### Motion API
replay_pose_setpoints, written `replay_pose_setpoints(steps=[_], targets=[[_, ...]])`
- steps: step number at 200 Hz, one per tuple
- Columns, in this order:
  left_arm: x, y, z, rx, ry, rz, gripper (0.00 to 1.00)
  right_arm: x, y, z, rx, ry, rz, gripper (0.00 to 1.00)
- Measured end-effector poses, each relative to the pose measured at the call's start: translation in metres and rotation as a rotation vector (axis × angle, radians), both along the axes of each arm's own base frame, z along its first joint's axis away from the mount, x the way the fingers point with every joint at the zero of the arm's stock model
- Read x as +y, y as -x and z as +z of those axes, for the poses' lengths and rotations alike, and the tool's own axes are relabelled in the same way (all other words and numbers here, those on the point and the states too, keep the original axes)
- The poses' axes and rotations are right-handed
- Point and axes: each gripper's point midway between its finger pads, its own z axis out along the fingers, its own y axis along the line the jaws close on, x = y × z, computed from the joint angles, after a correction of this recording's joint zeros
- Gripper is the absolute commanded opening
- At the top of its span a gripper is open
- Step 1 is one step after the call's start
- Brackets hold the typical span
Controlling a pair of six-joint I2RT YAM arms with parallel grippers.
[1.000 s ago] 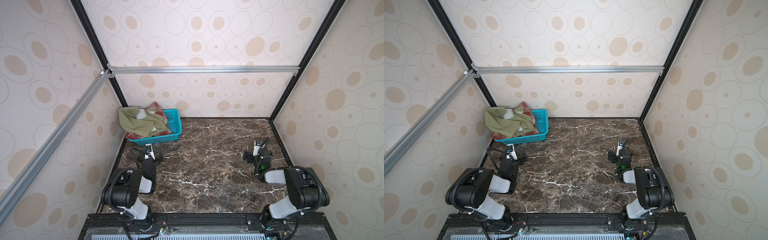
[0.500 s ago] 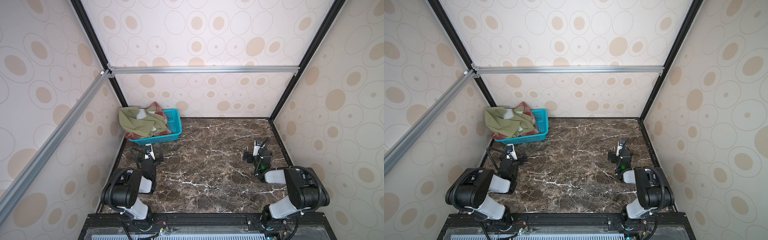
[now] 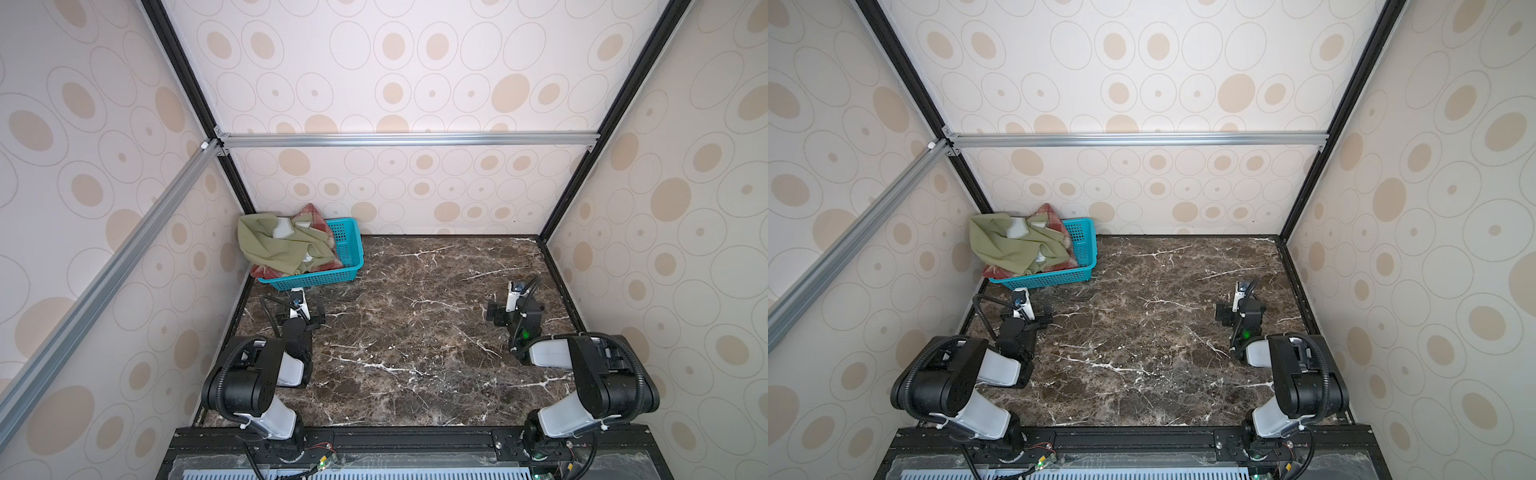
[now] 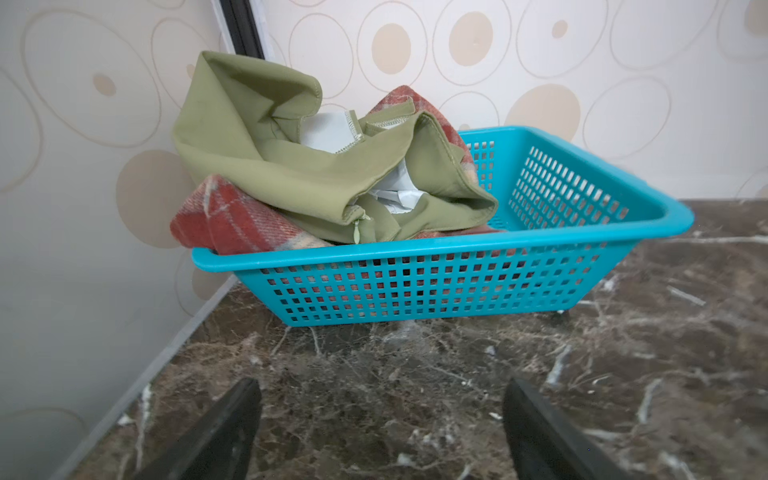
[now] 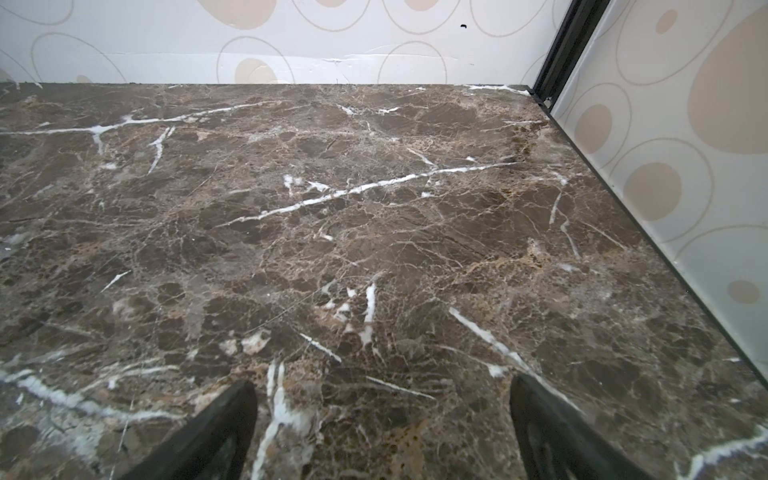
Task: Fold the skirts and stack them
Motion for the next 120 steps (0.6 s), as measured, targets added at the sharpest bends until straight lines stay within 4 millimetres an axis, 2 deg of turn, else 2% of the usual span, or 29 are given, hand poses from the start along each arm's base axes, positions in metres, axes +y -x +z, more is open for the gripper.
replay_pose_setpoints(steps=[13,26,37,47,67,78,86,104,120], targets=[[0.002,0.001,0.001,0.007,-0.004,0.011,0.66,0.004,0.0,0.001,-0.001,0.0,0.022,0.85],[0.005,-0.001,0.007,0.03,-0.008,0.039,0.68,0.006,0.002,0.002,0.01,0.009,0.026,0.8],[0.009,-0.007,0.026,0.016,0.007,0.07,0.68,0.008,0.003,0.009,0.025,0.008,0.024,0.75],[0.012,-0.018,0.055,-0.025,0.036,0.096,0.69,0.009,0.002,0.024,0.017,0.008,0.023,0.75],[0.011,-0.044,0.117,-0.089,0.107,0.106,0.79,0.011,-0.003,0.066,-0.054,-0.012,0.013,0.75],[0.007,-0.061,0.147,-0.105,0.147,0.088,0.76,0.014,-0.005,0.086,-0.085,-0.025,0.017,0.76],[0.007,-0.074,0.161,-0.098,0.175,0.074,0.74,0.017,-0.006,0.094,-0.088,-0.034,0.02,0.75],[0.002,-0.107,0.181,-0.047,0.244,0.008,0.73,0.028,-0.01,0.102,-0.058,-0.052,0.045,0.73],[0.01,-0.135,0.178,0.023,0.298,-0.009,0.75,0.043,-0.013,0.1,-0.019,-0.069,0.086,0.74]])
